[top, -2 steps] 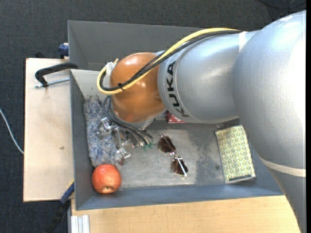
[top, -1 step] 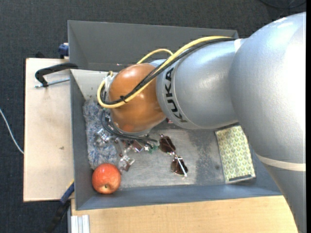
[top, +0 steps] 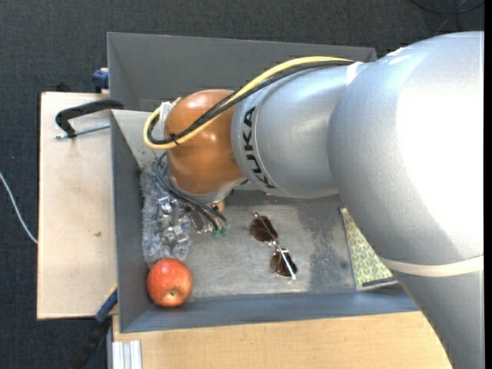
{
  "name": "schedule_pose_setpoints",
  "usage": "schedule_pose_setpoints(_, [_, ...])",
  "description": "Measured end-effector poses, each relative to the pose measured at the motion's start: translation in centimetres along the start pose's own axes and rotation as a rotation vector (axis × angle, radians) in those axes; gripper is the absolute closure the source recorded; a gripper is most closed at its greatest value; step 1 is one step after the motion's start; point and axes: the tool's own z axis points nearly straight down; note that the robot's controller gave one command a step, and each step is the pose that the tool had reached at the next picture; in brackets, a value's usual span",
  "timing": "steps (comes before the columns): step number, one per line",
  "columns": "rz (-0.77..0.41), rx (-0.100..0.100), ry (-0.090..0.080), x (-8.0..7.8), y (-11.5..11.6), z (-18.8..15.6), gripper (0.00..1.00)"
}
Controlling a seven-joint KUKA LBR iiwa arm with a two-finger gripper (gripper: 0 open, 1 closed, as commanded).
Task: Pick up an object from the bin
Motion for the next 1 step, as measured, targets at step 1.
schedule_pose_setpoints(1, [0.144, -0.002, 0.017, -0.97, -0.12, 0.38, 1.0])
